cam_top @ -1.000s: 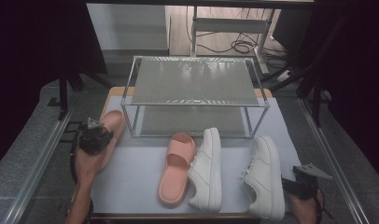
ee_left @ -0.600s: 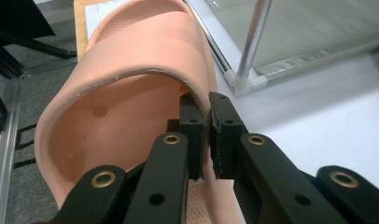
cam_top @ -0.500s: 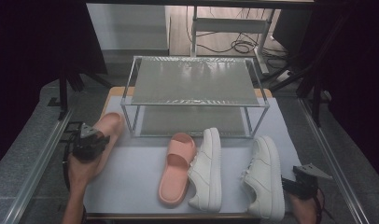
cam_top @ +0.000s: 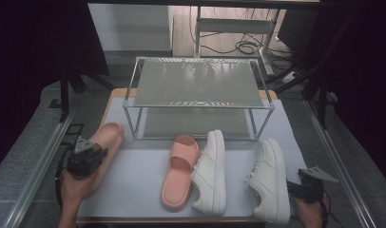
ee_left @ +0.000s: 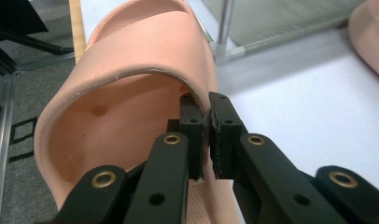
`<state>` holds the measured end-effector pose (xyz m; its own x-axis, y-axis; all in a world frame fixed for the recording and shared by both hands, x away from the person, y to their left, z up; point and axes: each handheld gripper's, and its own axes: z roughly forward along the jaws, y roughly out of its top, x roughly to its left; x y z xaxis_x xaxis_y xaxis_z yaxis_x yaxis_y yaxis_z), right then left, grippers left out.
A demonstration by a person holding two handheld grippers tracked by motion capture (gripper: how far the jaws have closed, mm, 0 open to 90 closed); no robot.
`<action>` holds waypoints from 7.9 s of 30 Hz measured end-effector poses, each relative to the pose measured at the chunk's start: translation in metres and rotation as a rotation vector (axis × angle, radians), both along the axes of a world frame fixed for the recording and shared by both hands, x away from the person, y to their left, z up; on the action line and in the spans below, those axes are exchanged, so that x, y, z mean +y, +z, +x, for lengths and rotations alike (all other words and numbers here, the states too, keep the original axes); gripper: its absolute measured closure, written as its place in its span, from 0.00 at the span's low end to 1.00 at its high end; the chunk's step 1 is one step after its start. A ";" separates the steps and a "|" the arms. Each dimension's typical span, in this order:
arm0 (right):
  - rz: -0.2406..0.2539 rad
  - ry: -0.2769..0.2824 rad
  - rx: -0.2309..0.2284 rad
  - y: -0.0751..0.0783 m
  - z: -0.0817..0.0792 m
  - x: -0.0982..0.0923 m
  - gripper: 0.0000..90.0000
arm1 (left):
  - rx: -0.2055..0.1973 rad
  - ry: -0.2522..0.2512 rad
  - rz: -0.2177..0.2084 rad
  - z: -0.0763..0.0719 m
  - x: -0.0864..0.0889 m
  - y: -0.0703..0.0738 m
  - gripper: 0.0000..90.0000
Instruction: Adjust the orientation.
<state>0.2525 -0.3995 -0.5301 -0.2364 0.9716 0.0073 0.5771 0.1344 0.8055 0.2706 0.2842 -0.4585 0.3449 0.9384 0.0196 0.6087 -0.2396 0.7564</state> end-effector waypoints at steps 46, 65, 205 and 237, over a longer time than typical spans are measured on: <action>0.001 -0.001 -0.002 0.000 0.000 0.000 0.20 | -0.004 -0.223 -0.094 -0.003 -0.088 0.001 0.94; 0.006 -0.001 -0.002 0.000 0.000 -0.001 0.20 | -0.041 -0.151 -0.137 0.043 -0.123 -0.001 0.94; 0.009 -0.001 -0.004 0.000 -0.001 -0.001 0.20 | 0.052 -0.134 -0.105 0.074 -0.132 -0.045 0.99; 0.017 0.000 -0.006 0.000 -0.001 -0.002 0.21 | 0.032 -0.069 -0.068 0.117 -0.136 -0.050 0.99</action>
<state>0.2518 -0.4013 -0.5305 -0.2366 0.9714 0.0222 0.5726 0.1209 0.8109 0.3876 0.1480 -0.5084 0.4078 0.9114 -0.0557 0.6170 -0.2301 0.7525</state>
